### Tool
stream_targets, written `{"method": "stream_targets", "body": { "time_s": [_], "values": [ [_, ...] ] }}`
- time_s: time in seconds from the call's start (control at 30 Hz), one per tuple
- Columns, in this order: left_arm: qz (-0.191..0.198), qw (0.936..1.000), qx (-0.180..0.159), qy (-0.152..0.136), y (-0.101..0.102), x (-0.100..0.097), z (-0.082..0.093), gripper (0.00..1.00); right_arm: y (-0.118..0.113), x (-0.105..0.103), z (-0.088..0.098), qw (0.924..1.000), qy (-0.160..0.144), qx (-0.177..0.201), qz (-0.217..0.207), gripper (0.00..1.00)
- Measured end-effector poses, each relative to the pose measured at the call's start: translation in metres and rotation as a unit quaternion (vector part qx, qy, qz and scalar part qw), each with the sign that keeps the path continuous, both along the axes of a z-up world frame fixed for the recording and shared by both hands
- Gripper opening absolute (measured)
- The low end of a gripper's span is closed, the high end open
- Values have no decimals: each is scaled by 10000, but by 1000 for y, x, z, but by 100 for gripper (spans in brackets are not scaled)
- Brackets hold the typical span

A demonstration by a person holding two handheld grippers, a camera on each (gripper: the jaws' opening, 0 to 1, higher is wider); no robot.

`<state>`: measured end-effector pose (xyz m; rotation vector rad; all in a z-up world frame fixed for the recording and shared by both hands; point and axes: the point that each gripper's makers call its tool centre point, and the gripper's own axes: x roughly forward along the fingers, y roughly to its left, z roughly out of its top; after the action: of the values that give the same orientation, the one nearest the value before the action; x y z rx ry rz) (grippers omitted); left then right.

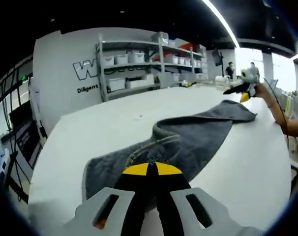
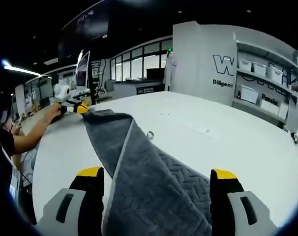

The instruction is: Open the folded towel by lifting each exposed corner and separating the folded layers until the towel lies flat within the target outline without major curled edges

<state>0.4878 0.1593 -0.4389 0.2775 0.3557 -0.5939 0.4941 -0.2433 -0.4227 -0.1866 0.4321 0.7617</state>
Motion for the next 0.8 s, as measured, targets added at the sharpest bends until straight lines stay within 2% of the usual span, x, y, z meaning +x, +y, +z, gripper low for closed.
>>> {"method": "stream_targets", "body": {
  "time_s": [0.1, 0.37, 0.5, 0.67, 0.73, 0.8],
  "values": [
    [38, 9991, 433, -29, 4, -5, -8, 3, 0, 1, -1, 10000, 21, 10, -7, 90],
    [-29, 9980, 583, 250, 3, -10, -32, 3, 3, -2, -4, 10000, 79, 36, 21, 90],
    [29, 9973, 697, 212, 5, -8, -36, 4, 3, 0, -4, 9999, 98, 32, 18, 90],
    [93, 9976, 668, 139, 7, -7, -34, 6, 3, -1, -7, 9999, 144, 22, 21, 90],
    [76, 9985, 516, 147, 4, -10, -31, 9, 4, -1, -8, 9999, 160, 20, 24, 89],
    [-17, 9994, 288, 197, -1, -15, -25, 16, 4, -1, -9, 9998, 192, 0, 44, 89]
  ]
}}
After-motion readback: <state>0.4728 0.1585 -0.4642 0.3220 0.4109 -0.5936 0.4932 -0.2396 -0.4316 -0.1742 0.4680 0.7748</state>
